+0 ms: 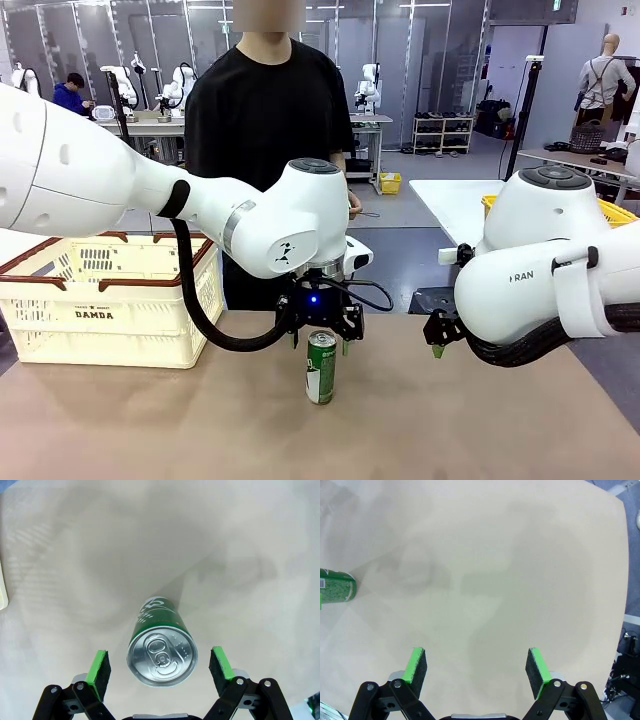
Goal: Place the drinks into the Shopping basket.
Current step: Pick up one drink and place it into the Shopping basket.
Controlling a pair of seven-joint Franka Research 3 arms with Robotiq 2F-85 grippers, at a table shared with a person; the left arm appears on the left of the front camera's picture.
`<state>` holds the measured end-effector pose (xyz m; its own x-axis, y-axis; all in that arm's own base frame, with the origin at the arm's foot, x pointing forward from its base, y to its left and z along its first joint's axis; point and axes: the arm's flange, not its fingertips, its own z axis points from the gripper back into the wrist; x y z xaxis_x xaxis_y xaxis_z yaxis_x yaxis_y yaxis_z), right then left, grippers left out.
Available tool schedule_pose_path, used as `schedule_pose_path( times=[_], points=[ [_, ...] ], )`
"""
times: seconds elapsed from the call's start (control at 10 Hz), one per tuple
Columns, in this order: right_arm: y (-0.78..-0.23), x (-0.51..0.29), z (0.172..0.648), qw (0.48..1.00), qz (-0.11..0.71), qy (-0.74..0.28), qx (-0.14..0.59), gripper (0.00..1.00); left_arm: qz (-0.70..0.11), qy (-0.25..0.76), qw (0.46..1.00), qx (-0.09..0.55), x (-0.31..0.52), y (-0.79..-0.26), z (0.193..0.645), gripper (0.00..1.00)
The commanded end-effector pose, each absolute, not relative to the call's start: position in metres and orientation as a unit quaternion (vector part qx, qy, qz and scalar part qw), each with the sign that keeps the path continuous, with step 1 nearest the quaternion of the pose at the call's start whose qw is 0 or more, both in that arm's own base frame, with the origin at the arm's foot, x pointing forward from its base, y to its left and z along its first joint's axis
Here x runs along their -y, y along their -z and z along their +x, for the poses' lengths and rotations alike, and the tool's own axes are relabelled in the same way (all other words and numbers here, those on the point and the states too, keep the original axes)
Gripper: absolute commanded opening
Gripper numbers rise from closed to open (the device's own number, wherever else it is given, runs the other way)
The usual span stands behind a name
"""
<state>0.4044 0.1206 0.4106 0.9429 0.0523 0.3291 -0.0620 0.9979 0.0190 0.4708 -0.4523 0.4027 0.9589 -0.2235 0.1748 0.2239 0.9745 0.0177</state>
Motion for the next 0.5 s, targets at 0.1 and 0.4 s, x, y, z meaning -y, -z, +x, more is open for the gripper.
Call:
schedule_pose_path(
  times=[0.1,0.4],
  points=[
    [-0.4089,-0.1195,0.4042,0.985,0.012,-0.032,0.17,1.0,0.005,0.101,0.992,0.081,0.459,-0.4027,0.4759,1.0],
    [-0.4089,-0.1195,0.4042,0.985,0.012,-0.032,0.17,1.0,0.01,0.101,0.992,0.073,0.4601,-0.4008,0.4791,1.0]
  ],
)
